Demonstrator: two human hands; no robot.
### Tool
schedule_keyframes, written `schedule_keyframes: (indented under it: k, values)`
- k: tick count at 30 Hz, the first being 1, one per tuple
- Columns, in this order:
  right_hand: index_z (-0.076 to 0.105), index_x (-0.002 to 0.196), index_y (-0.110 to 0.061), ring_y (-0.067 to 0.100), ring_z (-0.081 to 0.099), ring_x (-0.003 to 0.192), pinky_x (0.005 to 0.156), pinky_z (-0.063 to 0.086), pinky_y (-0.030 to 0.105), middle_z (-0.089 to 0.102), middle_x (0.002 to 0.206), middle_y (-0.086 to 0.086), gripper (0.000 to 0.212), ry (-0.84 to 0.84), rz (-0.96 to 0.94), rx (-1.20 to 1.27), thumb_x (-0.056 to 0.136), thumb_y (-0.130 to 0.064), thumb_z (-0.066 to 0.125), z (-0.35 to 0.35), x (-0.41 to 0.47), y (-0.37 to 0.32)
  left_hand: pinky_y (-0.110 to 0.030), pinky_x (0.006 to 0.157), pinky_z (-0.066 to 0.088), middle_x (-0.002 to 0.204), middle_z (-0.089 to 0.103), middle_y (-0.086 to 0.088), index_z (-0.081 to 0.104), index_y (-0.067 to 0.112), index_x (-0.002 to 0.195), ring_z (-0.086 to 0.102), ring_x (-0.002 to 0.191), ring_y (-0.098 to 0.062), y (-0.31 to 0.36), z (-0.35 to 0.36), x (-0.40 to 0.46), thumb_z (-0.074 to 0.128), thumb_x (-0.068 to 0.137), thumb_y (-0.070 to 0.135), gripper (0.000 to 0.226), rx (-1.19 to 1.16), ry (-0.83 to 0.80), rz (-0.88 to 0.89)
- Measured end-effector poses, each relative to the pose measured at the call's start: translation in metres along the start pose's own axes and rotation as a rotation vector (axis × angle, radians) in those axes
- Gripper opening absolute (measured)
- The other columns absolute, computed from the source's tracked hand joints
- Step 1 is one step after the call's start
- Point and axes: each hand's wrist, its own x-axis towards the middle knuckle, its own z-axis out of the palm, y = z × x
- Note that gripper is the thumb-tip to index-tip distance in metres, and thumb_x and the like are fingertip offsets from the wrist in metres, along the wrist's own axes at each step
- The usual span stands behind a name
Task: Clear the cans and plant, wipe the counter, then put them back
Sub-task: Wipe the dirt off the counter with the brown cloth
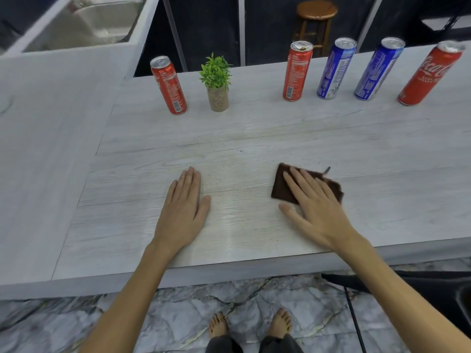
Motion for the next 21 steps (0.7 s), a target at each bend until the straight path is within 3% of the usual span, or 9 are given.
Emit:
schedule_keyframes:
  k: [4,7,15,21]
  values:
    - [0.014,0.168,-0.022,0.015,0.002,0.163,0.131,-0.001,0.038,0.009,0.176,-0.002,0.078,0.006,0.019,0.002,0.104,-0.065,0.026,0.013,0.059,-0.038,-0.031,0.129,-0.003,0.173,-0.006,0.004,0.001,0.018,0.165,-0.011,0.157,-0.003,0.001,-0.005,-0.001,0.022,0.111,0.047,0.065,-0.124,0.009,-0.010]
    - [0.014,0.168,-0.021,0.017,0.003,0.163,0.130,-0.002,0.039,0.010,0.176,0.000,0.079,-0.016,-0.046,0.009,0.104,-0.063,0.030,0.024,0.083,-0.076,-0.019,0.126,-0.001,0.172,0.003,0.013,0.009,0.025,0.165,-0.004,0.155,0.006,-0.005,-0.016,-0.006,0.023,0.111,0.049,0.062,-0.299,0.039,-0.044]
    - [0.012,0.169,-0.023,0.015,-0.001,0.163,0.132,0.004,0.041,0.008,0.177,-0.002,0.077,-0.089,-0.317,-0.008,0.105,-0.063,0.029,0.052,0.024,-0.153,-0.034,0.130,0.005,0.173,0.007,0.000,0.013,0.016,0.165,0.003,0.159,-0.008,-0.075,-0.034,-0.036,0.022,0.111,0.047,0.063,-0.063,0.025,-0.037]
    - [0.006,0.168,-0.033,0.008,-0.002,0.162,0.131,0.007,0.039,0.003,0.176,-0.013,0.069,-0.095,-0.289,0.057,0.109,-0.062,0.026,0.036,-0.035,-0.106,-0.031,0.129,-0.002,0.173,-0.002,0.002,0.006,0.015,0.165,-0.005,0.158,-0.006,-0.087,-0.028,-0.042,0.024,0.112,0.042,0.062,-0.064,0.030,-0.016]
